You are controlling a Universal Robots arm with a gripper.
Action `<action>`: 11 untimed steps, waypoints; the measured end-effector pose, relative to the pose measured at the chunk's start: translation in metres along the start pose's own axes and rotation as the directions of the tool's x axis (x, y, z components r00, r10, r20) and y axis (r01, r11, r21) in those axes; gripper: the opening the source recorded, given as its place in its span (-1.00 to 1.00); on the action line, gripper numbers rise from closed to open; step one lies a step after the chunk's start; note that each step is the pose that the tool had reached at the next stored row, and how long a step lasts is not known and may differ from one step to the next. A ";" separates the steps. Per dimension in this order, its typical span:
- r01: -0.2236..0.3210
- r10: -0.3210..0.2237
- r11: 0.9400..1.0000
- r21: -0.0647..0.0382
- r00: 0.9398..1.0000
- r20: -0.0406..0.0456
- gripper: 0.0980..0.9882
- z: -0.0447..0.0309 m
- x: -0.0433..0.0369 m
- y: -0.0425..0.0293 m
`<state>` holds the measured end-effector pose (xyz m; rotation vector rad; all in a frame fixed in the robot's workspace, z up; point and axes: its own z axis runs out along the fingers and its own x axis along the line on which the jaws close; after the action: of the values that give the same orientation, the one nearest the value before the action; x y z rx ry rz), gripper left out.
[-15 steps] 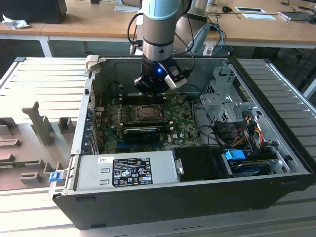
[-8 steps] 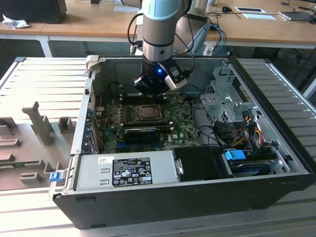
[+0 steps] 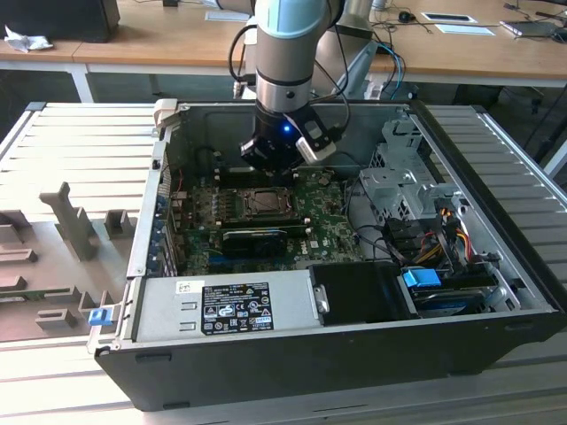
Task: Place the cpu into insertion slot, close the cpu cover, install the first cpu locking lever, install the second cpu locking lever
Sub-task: 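Install the second cpu locking lever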
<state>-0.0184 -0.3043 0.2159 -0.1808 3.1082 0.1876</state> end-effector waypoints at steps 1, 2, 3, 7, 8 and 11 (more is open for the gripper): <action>0.000 0.000 1.000 0.000 1.000 0.000 -0.98 0.0000 0.0000 -0.0004; 0.000 0.000 1.000 0.000 1.000 0.000 -0.98 -0.0001 0.0001 -0.0008; 0.000 0.000 1.000 0.000 1.000 0.000 -0.98 -0.0001 0.0001 -0.0012; 0.000 0.000 1.000 0.000 1.000 0.000 -0.98 -0.0003 0.0003 -0.0025; 0.000 0.000 1.000 0.000 1.000 0.000 -0.98 -0.0003 0.0003 -0.0027; 0.000 0.000 1.000 0.000 1.000 0.000 -0.98 -0.0004 0.0004 -0.0035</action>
<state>-0.0184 -0.3079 0.2159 -0.1807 3.1081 0.1880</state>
